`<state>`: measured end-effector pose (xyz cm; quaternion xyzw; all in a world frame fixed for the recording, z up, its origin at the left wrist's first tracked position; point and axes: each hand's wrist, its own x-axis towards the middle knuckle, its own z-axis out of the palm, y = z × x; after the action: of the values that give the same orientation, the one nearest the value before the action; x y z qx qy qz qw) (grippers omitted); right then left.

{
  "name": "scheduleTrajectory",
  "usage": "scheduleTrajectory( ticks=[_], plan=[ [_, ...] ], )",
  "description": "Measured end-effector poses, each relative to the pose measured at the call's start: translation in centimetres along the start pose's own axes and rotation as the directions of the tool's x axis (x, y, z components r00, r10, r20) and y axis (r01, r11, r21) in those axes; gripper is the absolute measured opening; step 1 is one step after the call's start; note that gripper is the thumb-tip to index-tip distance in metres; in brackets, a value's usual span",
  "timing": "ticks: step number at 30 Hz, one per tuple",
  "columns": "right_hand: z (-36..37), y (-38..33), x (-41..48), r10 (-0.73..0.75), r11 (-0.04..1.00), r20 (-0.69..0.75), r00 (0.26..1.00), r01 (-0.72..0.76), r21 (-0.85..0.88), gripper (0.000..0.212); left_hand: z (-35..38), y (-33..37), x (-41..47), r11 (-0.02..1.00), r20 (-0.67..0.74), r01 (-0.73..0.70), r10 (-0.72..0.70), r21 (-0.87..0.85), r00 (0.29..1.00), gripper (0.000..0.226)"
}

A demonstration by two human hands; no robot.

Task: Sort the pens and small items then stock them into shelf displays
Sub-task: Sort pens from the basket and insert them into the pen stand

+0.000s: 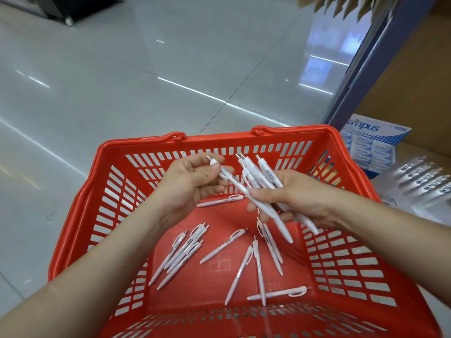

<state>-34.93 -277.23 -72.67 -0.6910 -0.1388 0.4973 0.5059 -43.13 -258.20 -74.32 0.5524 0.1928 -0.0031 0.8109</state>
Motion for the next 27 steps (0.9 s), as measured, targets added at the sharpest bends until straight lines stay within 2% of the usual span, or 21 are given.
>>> scheduleTrajectory(
  ticks=[5,10,17,20,25,27],
  plan=[
    [-2.7,-3.0,-3.3,-0.065,0.981,0.016,0.998,0.067,-0.181,0.009,2.1,1.9,-0.4,0.997,0.057,-0.063,0.06,0.048,0.997,0.019],
    [-6.3,-4.4,-7.0,-0.083,0.936,-0.014,0.996,0.073,-0.344,0.024,5.6,3.3,-0.8,0.971,0.038,-0.159,0.155,0.178,0.987,0.017],
    [-12.2,-1.8,-12.9,-0.074,0.952,-0.061,0.995,0.052,-0.302,0.017,12.9,4.7,-0.5,0.908,0.128,-0.255,0.224,0.333,0.966,0.011],
    [-14.5,-0.1,-15.3,-0.091,0.97,-0.131,0.987,0.058,-0.238,0.008,16.9,4.9,-0.1,0.861,0.196,-0.296,0.233,0.414,0.953,0.011],
    [-18.8,3.1,-18.9,-0.129,0.984,-0.291,0.948,0.086,-0.156,0.012,23.7,5.1,0.8,0.728,0.303,-0.409,0.282,0.551,0.91,0.011],
    [-20.6,4.8,-20.1,-0.141,0.99,-0.386,0.912,0.126,-0.064,0.012,26.3,5.1,1.2,0.701,0.316,-0.428,0.293,0.571,0.902,0.01]
  ],
)
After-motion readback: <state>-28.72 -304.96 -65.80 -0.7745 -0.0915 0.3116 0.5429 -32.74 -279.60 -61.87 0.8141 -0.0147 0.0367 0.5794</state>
